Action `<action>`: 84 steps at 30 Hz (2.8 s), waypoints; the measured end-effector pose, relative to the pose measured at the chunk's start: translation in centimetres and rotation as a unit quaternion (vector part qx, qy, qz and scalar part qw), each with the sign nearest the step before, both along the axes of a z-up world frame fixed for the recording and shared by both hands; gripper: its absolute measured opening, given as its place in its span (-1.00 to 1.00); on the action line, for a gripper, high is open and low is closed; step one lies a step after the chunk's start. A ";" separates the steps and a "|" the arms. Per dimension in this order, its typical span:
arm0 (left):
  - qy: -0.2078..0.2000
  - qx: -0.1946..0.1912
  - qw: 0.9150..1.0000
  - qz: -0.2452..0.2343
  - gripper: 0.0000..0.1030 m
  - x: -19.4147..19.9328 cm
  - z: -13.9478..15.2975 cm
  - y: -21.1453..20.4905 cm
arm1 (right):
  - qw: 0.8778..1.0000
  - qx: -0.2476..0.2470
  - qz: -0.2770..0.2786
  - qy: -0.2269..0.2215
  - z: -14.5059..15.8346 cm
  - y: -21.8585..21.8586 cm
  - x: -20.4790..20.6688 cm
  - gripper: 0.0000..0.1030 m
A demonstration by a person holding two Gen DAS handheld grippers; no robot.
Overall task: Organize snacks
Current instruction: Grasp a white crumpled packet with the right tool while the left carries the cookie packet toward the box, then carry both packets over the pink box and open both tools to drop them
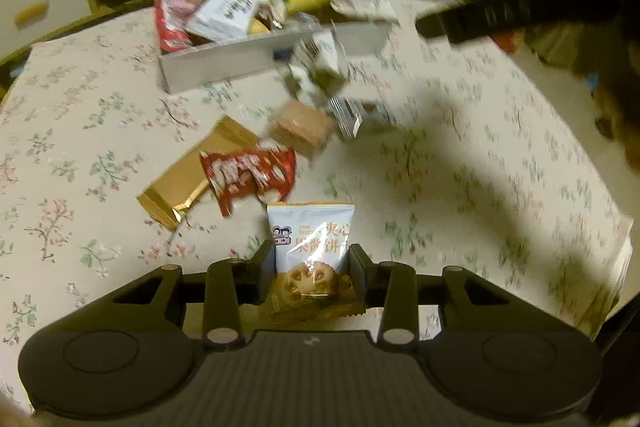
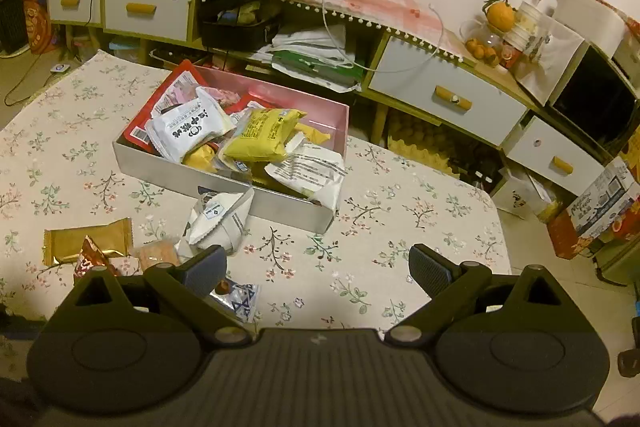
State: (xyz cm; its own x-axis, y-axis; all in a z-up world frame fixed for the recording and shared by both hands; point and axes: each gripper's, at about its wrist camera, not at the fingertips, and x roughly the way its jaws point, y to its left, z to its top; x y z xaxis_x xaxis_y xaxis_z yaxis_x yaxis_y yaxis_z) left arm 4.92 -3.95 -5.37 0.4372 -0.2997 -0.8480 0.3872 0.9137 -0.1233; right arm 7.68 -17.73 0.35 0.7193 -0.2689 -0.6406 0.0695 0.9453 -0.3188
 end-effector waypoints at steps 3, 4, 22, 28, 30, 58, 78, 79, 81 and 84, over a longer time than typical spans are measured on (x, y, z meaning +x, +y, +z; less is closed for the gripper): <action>-0.012 -0.015 1.000 0.021 -0.14 0.5 0.9 0.7 | 1.000 0.025 0.005 -0.003 0.1 -0.2 0.2 0.88; -0.016 -0.019 0.999 0.028 -0.14 0.6 1.2 1.0 | 0.999 0.032 0.004 -0.004 0.1 -0.2 0.3 0.88; -0.040 -0.085 0.982 0.163 -0.14 3.8 4.8 6.9 | 0.933 0.355 0.021 0.044 -2.5 -3.8 3.5 0.58; -0.050 -0.090 0.977 0.184 -0.14 5.9 6.0 8.5 | 0.935 0.350 0.021 0.050 -3.6 -3.6 5.3 0.44; -0.049 -0.092 0.976 0.190 -0.14 6.6 6.2 8.9 | 0.934 0.352 0.015 0.051 -4.1 -3.6 5.8 0.42; -0.068 -0.086 0.974 0.197 -0.14 8.3 6.8 8.9 | 0.944 0.313 0.104 0.014 -2.3 -1.2 4.7 -0.25; -0.101 -0.134 0.964 0.204 -0.14 18.5 5.6 4.8 | 0.967 0.229 0.099 -0.052 1.0 -2.0 8.7 -0.25; -0.101 -0.137 0.963 0.208 -0.14 19.1 5.4 4.8 | 0.967 0.230 0.100 -0.050 0.9 -2.0 9.0 -0.25; -0.094 -0.149 0.961 0.213 -0.14 20.2 4.9 4.8 | 0.967 0.229 0.104 -0.047 0.7 -1.8 9.9 -0.25; -0.102 -0.147 0.962 0.205 -0.14 21.6 4.6 4.1 | 0.967 0.227 0.105 -0.047 0.8 -1.9 11.1 -0.25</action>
State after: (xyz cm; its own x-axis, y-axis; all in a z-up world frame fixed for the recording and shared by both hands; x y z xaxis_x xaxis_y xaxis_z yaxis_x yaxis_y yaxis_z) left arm 26.52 0.16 -0.77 0.7177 -0.2809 -0.6371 0.0446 0.9317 -0.3605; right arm 18.81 -19.62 1.14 0.7889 0.1819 -0.5870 -0.1299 0.9830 0.1301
